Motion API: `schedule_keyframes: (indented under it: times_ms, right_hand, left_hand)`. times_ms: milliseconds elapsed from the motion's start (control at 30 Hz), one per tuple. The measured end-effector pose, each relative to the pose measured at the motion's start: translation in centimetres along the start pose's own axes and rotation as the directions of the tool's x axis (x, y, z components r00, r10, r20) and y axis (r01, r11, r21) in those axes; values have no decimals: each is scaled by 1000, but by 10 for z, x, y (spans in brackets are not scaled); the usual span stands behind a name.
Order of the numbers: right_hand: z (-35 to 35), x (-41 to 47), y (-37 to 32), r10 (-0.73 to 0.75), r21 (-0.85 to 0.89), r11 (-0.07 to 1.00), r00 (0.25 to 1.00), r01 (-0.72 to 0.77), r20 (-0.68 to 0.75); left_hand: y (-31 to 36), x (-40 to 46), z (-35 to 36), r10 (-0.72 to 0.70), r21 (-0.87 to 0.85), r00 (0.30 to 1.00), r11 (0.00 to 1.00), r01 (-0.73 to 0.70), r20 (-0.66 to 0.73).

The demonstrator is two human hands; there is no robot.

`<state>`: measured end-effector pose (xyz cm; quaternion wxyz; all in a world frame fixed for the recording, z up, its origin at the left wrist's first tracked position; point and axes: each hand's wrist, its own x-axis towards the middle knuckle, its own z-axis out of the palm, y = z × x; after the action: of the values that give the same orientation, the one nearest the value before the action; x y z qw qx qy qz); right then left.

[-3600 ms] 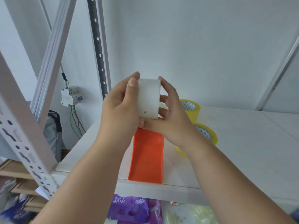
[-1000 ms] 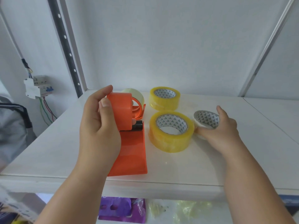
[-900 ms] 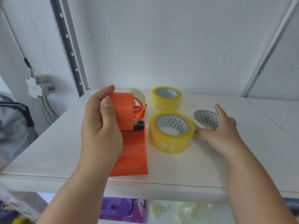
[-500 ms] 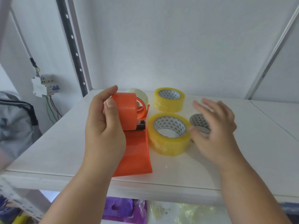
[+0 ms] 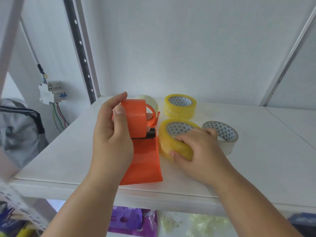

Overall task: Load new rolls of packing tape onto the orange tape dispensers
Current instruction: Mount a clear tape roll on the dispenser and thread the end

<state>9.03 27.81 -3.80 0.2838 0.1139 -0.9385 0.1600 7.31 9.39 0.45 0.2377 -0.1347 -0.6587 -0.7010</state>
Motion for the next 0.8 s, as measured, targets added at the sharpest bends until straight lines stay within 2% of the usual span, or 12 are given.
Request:
schedule_keyframes:
  times_ms: [133,200,300,500,700,800]
  right_hand:
    - [-7,-2,0,161,370,922,982,-115,-95]
    - [-10,-3,0,252,556,811,966,-180,-55]
    - [-15,-2,-1,283,741,645,959,-187,-4]
    - [-19,2,-5,236,902,422,972,-88,-16]
    - [-8,13,-18,159,998,50,987,-42,34]
    - [-2,14,-28,87,996,-7,992,-88,88]
  left_hand:
    - [2,-4,4,-16,-32,1000,999,16,3]
    - [3,-5,6,-29,-44,1000,999,29,-3]
    - [3,-7,12,-39,-43,998,998,41,42]
    - [7,-10,21,-67,-49,988,996,75,137]
    - [-1,-1,16,-69,-26,994,997,72,81]
    - [-4,0,15,-84,-48,993,995,88,82]
